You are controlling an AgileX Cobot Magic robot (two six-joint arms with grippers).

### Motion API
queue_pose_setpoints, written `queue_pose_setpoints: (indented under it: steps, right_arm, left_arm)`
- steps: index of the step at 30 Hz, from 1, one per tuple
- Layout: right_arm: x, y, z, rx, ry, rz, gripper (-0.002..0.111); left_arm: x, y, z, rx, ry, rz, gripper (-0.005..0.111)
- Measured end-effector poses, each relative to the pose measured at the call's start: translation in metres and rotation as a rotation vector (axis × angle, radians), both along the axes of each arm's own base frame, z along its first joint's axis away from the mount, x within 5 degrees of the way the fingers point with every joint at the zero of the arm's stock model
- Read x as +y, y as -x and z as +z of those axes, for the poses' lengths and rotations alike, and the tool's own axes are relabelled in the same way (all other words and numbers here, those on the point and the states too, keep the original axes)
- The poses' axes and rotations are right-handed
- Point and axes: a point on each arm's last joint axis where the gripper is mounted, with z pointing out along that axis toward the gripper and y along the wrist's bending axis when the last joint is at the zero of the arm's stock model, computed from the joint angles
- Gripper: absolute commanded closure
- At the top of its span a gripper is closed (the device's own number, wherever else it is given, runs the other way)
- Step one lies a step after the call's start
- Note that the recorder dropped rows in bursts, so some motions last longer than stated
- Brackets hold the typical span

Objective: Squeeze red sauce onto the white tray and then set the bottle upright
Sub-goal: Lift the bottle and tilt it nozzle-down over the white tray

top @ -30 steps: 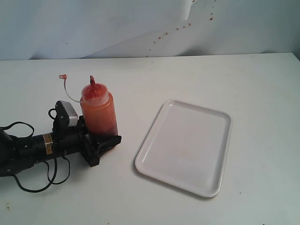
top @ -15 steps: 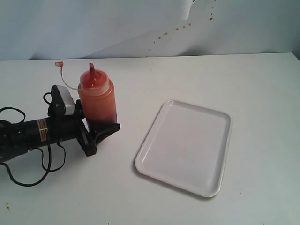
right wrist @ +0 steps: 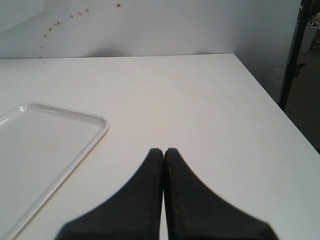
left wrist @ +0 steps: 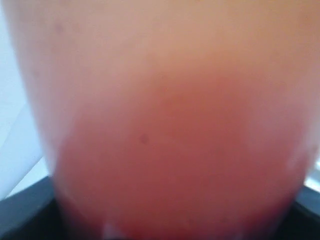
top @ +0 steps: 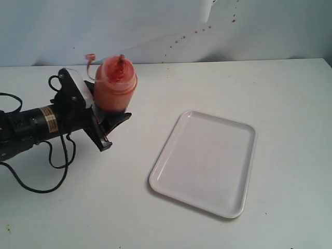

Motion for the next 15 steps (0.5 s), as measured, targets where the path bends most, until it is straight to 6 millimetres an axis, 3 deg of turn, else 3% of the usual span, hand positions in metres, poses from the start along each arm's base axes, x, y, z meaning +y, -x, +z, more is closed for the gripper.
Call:
queue_pose_setpoints:
  steps: [4,15]
  right_arm:
    - [0.000,0.000,0.000,0.000,0.000,0.000,0.108]
    - [0.000,0.000,0.000,0.000,0.000,0.000,0.108]
  left_arm:
    - [-0.029,0.005,0.001,-0.099,-0.084,-0.019,0.107]
    - [-0.029,-0.005,0.004,-0.202,-0.226,0.001,0.107]
